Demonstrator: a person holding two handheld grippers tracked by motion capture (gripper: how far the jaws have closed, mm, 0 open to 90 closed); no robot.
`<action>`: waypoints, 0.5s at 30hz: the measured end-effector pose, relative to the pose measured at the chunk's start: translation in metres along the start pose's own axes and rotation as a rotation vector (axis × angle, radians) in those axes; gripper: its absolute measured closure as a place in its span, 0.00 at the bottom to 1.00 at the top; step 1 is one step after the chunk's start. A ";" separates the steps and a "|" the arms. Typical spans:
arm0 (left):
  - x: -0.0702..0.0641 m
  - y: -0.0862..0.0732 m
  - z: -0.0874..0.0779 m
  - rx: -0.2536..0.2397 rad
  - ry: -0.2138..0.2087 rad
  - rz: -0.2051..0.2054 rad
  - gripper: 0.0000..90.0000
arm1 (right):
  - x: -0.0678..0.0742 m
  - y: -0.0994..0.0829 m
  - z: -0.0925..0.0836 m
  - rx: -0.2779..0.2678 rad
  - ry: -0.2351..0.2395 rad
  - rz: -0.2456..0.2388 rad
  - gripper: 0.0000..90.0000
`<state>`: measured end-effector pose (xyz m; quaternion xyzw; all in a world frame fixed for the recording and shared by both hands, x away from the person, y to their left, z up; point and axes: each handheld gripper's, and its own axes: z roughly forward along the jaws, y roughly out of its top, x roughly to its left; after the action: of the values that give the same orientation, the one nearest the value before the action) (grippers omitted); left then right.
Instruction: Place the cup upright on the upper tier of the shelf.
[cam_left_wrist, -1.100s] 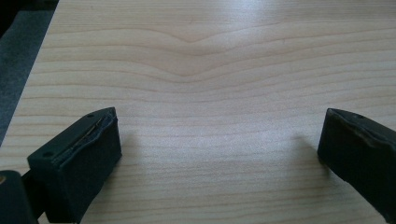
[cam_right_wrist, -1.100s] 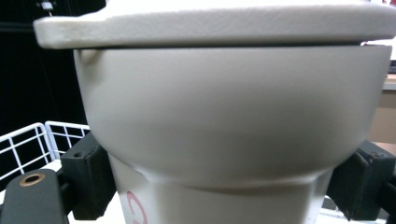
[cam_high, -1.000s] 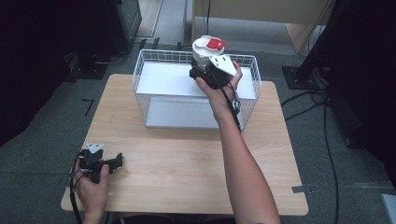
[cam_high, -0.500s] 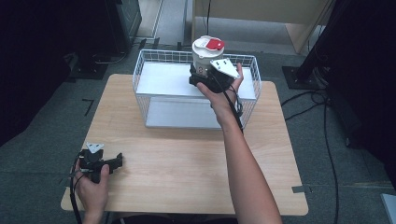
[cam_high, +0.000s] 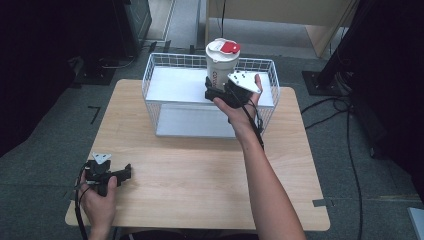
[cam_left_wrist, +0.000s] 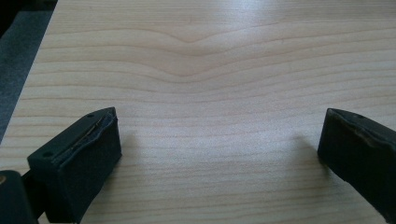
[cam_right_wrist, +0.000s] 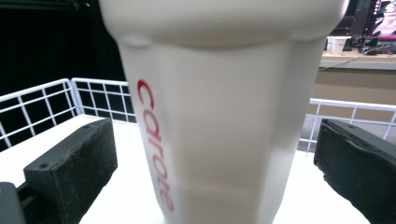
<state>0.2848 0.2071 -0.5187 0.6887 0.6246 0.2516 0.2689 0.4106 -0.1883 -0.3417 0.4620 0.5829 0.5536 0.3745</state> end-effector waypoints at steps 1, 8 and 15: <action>0.000 0.000 0.000 0.000 0.000 -0.001 0.00 | 0.000 -0.001 -0.001 -0.002 0.002 -0.002 0.00; 0.000 0.000 0.000 -0.002 0.001 -0.001 0.00 | -0.003 -0.006 -0.015 -0.012 0.014 -0.005 0.00; 0.000 0.000 0.000 -0.003 -0.001 -0.002 0.00 | -0.005 -0.012 -0.028 -0.017 0.023 0.000 0.00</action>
<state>0.2848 0.2068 -0.5189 0.6878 0.6247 0.2521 0.2704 0.3838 -0.2006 -0.3507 0.4524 0.5824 0.5637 0.3720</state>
